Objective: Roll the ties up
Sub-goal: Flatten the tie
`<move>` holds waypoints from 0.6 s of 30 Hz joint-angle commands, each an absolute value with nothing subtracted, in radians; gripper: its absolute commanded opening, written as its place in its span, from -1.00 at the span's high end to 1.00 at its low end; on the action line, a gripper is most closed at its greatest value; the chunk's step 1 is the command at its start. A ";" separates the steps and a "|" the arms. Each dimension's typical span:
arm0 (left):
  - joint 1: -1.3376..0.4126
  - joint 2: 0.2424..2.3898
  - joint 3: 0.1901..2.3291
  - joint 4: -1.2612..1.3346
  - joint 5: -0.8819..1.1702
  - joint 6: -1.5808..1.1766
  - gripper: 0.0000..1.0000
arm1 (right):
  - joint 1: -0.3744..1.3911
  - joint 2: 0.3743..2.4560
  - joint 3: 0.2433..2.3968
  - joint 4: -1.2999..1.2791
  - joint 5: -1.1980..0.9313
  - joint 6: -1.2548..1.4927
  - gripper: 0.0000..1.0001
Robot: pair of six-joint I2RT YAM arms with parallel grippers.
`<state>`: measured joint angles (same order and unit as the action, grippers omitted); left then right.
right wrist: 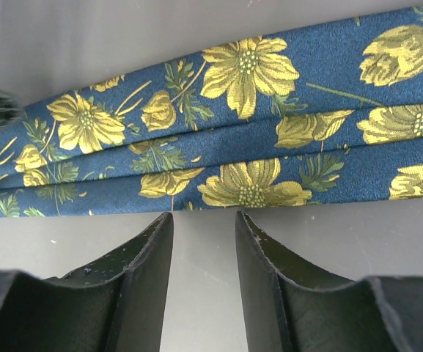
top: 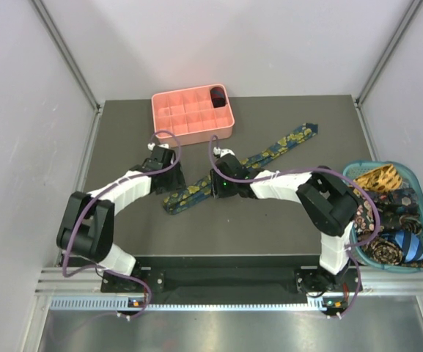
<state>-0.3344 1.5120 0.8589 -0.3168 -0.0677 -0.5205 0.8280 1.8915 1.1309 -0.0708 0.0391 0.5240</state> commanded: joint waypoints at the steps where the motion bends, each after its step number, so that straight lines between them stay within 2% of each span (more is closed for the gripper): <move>1: -0.328 1.572 0.905 -0.253 -0.005 -0.500 -0.29 | 0.831 1.842 1.117 -0.031 0.031 0.515 0.20; 5: -0.328 1.621 0.904 -0.238 0.113 -0.500 -0.01 | 0.831 1.839 1.104 -0.018 0.025 0.518 0.20; 6: -0.328 1.629 0.900 -0.236 0.145 -0.502 0.22 | 0.830 1.838 1.101 -0.017 0.025 0.520 0.20; 7: -0.328 1.629 0.894 -0.235 0.156 -0.502 0.33 | 0.831 1.836 1.100 -0.015 0.026 0.522 0.20; 12: -0.328 1.586 0.839 -0.238 0.225 -0.511 0.60 | 0.830 1.835 1.094 -0.014 0.025 0.523 0.20; 13: -0.328 1.577 0.828 -0.236 0.268 -0.511 0.72 | 0.830 1.838 1.092 -0.012 0.026 0.522 0.20; 18: -0.328 1.519 0.766 -0.241 0.334 -0.515 0.96 | 0.830 1.844 1.092 -0.008 0.026 0.525 0.20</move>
